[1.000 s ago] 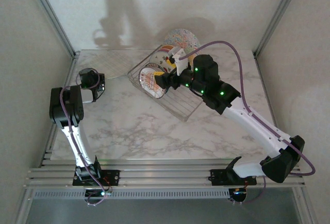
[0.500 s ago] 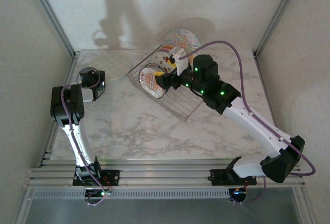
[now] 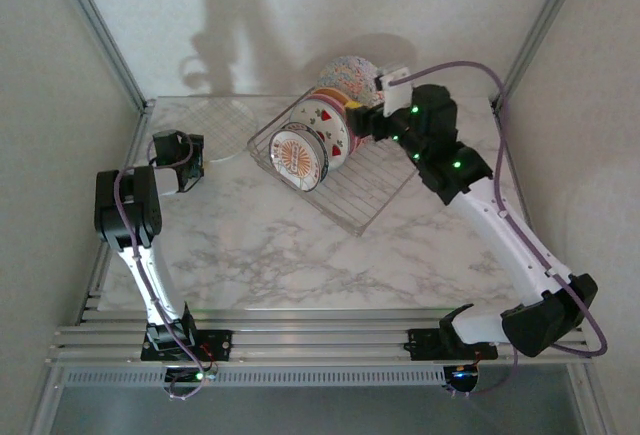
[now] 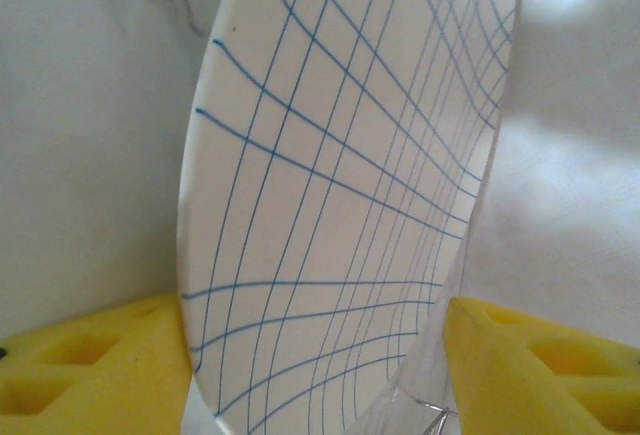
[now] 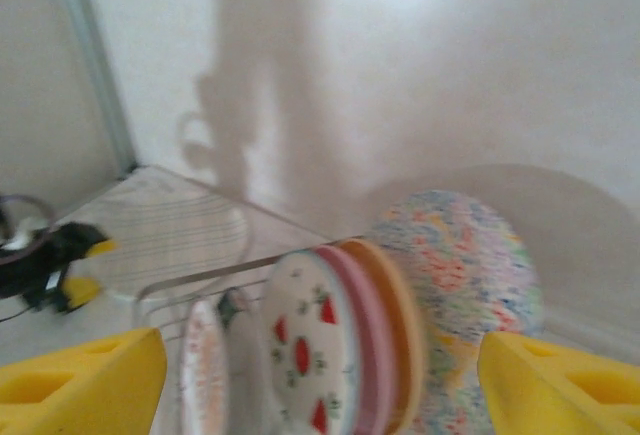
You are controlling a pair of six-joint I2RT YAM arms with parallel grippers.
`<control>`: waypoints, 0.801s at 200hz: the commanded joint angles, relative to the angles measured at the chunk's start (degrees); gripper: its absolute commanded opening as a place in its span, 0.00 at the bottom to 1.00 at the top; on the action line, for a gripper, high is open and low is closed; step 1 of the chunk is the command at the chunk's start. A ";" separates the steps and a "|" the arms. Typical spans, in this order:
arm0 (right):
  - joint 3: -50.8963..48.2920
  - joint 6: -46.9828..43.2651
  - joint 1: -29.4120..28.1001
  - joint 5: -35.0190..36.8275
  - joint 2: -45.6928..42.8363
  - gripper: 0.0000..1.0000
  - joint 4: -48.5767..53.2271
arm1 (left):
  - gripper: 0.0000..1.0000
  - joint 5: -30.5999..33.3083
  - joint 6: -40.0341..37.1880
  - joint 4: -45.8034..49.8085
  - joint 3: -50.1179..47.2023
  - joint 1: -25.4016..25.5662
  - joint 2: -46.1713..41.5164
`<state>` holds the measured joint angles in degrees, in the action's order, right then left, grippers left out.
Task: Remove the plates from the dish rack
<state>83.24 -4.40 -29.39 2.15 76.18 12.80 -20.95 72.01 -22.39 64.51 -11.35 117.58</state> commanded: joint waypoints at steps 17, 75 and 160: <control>4.84 0.89 10.11 -3.66 1.55 0.82 0.31 | 0.78 1.19 -1.49 9.64 -1.62 -0.10 -5.32; 7.15 6.99 23.05 -21.73 12.41 0.80 -1.83 | 0.83 4.59 -0.84 16.12 -8.41 1.55 -15.99; 13.85 8.89 26.06 -36.75 33.80 0.74 -2.75 | 0.83 8.11 -3.73 18.45 -12.77 14.23 -37.47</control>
<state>93.03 3.03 -3.16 -28.95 106.72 11.42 -13.61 70.85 -4.03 52.25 -0.82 83.96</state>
